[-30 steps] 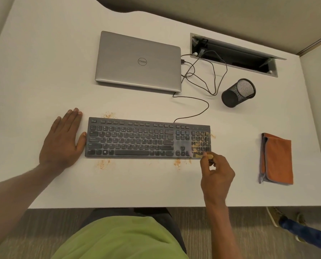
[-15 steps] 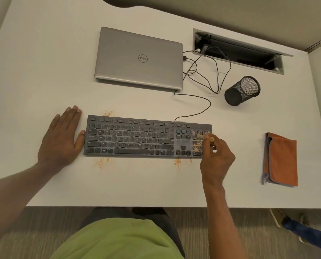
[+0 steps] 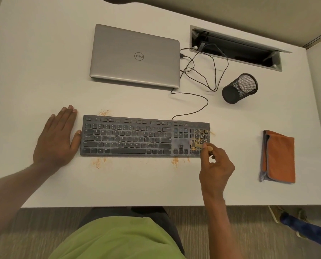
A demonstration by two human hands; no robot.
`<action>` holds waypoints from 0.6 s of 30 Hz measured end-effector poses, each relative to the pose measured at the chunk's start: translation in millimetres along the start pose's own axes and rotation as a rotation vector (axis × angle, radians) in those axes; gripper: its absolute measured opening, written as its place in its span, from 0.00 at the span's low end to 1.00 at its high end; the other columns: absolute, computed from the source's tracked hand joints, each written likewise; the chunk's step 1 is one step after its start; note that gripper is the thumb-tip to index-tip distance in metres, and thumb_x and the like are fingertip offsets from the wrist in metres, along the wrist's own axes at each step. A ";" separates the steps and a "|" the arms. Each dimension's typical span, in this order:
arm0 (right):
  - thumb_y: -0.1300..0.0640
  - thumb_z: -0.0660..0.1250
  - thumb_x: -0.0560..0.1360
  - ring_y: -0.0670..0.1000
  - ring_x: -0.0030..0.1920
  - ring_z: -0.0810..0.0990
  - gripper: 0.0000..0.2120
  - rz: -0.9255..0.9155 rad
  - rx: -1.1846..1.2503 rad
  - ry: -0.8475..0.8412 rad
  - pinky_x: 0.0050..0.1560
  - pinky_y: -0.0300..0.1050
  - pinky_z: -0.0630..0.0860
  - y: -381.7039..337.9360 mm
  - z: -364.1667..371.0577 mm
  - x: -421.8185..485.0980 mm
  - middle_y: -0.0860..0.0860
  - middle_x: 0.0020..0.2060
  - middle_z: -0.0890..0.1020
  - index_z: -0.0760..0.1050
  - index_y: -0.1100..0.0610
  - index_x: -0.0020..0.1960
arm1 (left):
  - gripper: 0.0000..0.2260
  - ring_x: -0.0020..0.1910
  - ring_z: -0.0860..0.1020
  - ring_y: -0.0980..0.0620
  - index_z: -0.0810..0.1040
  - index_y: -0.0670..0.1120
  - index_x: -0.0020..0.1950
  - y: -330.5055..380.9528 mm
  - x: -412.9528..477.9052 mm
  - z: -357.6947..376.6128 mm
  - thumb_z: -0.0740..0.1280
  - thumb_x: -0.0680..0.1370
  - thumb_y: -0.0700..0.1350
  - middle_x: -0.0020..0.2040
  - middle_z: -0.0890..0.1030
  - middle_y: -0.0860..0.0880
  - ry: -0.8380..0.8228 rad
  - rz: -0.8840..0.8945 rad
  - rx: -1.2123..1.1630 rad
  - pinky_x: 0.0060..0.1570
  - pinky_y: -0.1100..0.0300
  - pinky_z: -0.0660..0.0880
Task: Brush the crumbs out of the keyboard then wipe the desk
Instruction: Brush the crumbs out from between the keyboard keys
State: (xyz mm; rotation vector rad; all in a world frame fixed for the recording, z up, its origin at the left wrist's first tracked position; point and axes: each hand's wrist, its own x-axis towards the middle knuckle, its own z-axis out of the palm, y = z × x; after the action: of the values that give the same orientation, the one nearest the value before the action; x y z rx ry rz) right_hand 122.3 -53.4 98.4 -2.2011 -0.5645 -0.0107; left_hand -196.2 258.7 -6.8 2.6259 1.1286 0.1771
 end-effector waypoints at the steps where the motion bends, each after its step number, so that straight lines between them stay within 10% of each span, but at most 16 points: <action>1: 0.56 0.68 0.82 0.49 0.42 0.81 0.08 0.001 -0.009 -0.009 0.36 0.53 0.79 2.7 -2.3 -4.2 0.51 0.42 0.84 0.84 0.60 0.53 | 0.31 0.87 0.53 0.48 0.54 0.43 0.88 0.0 0.0 0.1 0.51 0.86 0.55 0.87 0.57 0.46 0.001 -0.003 -0.002 0.85 0.45 0.51; 18: 0.60 0.70 0.81 0.48 0.44 0.81 0.05 0.033 0.012 0.005 0.33 0.51 0.78 2.9 -17.4 -51.5 0.51 0.43 0.83 0.83 0.58 0.54 | 0.31 0.87 0.53 0.49 0.54 0.44 0.88 -2.0 -0.7 0.4 0.50 0.86 0.55 0.87 0.56 0.47 -0.006 -0.003 0.002 0.85 0.46 0.50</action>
State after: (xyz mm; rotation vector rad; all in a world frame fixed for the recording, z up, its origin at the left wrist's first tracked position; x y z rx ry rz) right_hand 80.3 -88.1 97.3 -2.1980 -0.5244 0.0037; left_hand -198.0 259.5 -7.8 2.6242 1.1311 0.1673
